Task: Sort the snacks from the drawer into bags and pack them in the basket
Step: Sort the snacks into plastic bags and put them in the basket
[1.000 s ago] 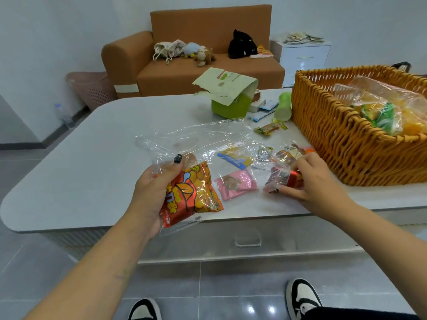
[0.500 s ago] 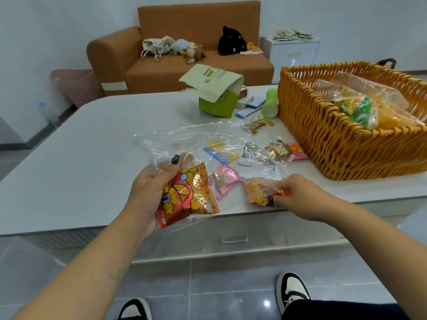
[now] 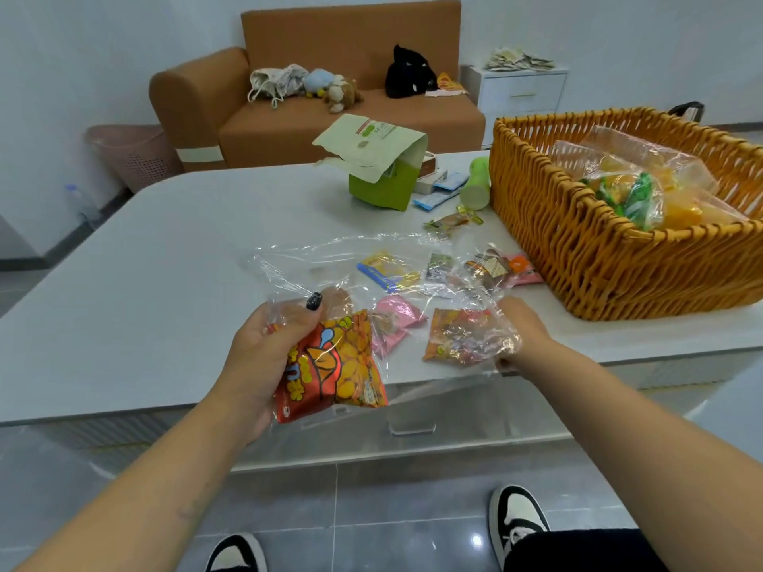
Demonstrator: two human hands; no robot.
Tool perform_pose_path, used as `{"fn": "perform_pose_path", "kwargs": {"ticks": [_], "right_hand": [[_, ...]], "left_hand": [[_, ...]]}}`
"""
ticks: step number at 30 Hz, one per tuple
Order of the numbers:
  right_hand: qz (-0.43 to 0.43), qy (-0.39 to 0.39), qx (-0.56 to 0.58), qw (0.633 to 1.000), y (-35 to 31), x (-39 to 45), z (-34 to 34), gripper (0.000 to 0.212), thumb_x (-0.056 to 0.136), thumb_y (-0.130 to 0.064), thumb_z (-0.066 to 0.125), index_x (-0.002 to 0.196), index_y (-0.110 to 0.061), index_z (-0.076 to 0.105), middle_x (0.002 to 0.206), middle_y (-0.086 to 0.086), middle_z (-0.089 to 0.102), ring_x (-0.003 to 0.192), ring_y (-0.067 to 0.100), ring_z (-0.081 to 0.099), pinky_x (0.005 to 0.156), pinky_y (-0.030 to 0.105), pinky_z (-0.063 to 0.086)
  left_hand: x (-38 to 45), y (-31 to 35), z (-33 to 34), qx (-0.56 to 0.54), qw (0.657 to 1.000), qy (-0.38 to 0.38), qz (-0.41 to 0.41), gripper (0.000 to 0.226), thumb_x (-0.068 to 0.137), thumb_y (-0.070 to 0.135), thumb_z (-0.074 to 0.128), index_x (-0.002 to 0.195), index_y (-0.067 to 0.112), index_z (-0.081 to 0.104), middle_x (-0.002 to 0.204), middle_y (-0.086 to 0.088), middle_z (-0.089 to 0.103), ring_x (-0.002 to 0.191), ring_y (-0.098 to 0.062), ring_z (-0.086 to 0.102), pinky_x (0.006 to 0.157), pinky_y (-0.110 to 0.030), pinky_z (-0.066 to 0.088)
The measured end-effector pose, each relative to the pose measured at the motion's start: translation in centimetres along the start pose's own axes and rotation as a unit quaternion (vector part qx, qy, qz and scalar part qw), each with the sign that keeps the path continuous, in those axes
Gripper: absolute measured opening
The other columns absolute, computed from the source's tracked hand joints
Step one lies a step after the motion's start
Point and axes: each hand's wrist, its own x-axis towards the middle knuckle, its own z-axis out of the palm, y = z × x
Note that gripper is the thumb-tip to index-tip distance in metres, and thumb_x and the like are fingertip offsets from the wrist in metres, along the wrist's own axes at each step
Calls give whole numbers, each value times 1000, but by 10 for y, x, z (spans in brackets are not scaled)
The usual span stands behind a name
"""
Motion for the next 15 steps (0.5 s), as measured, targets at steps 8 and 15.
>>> {"fn": "perform_pose_path", "kwargs": {"ticks": [8,15], "right_hand": [[30,-2,265,964,-17,-2,-22,26,78,0,74,82,-9,51,88,17,59,71,30,62,48,32,55],[-111,-39,312,943,-50,-27,-59,33,82,1,69,110,-15,63,107,7,59,80,26,67,55,34,61]], "left_hand": [[2,1,-15,4,1000,10,19,29,67,30,71,91,17,63,75,-7,73,61,-21,71,50,-33,56],[7,9,-36,-7,998,43,39,37,69,35,73,100,18,63,82,-8,74,66,-23,72,53,-35,57]]}}
